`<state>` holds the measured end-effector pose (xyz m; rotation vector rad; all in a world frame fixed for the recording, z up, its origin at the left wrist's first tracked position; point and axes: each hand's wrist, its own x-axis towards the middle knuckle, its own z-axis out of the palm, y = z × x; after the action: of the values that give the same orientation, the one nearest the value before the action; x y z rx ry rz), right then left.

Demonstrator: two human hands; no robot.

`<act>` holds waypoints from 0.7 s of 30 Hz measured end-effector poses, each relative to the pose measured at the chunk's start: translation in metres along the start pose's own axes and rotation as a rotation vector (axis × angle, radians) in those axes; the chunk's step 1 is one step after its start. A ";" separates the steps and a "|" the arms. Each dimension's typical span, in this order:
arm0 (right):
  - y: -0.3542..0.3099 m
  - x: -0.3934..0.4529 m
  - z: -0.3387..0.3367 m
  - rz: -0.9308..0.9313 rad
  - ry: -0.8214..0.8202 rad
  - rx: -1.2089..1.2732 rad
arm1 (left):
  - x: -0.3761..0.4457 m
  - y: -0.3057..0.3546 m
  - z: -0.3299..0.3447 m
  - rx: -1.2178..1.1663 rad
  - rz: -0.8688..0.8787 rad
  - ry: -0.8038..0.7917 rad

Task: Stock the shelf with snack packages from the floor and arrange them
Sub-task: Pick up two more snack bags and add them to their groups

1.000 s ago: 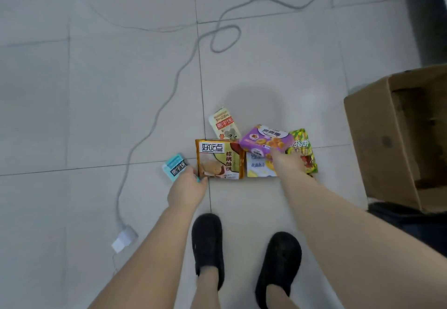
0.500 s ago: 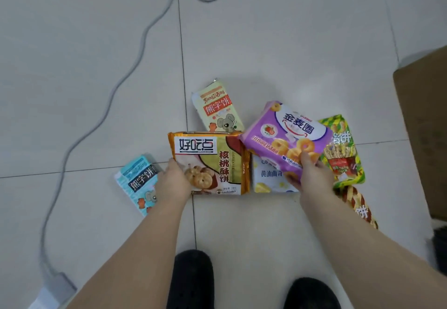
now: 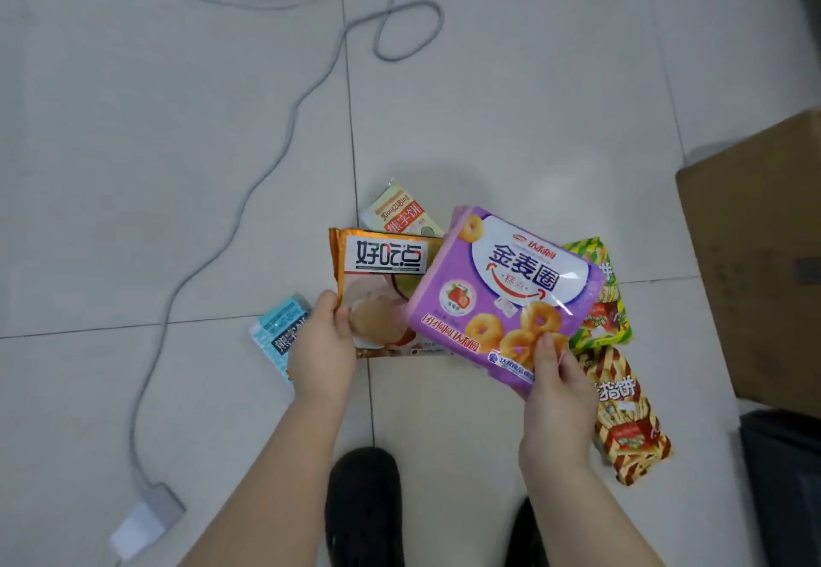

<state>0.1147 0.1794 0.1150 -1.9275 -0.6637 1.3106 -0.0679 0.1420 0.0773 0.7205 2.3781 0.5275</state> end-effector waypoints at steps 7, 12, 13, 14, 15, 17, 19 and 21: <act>-0.164 -0.098 0.001 -0.132 -0.069 0.171 | -0.039 0.114 -0.151 -0.070 0.150 0.159; -0.295 -0.169 -0.012 -0.281 -0.124 0.274 | -0.068 0.224 -0.276 -0.147 0.283 0.240; -0.321 -0.183 -0.019 -0.327 -0.125 0.298 | -0.076 0.244 -0.299 -0.165 0.313 0.248; -0.346 -0.198 -0.026 -0.375 -0.122 0.312 | -0.086 0.264 -0.322 -0.186 0.342 0.259; -0.371 -0.214 -0.035 -0.417 -0.119 0.317 | -0.097 0.282 -0.344 -0.215 0.371 0.272; -0.417 -0.243 -0.055 -0.486 -0.113 0.331 | -0.118 0.317 -0.386 -0.274 0.428 0.291; -0.459 -0.270 -0.079 -0.532 -0.098 0.362 | -0.139 0.349 -0.426 -0.310 0.476 0.308; -0.497 -0.297 -0.106 -0.582 -0.051 0.396 | -0.164 0.381 -0.461 -0.321 0.523 0.304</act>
<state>0.0952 0.2416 0.7001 -1.2569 -0.8377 1.0229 -0.1108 0.2493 0.6871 1.1806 2.2736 1.2848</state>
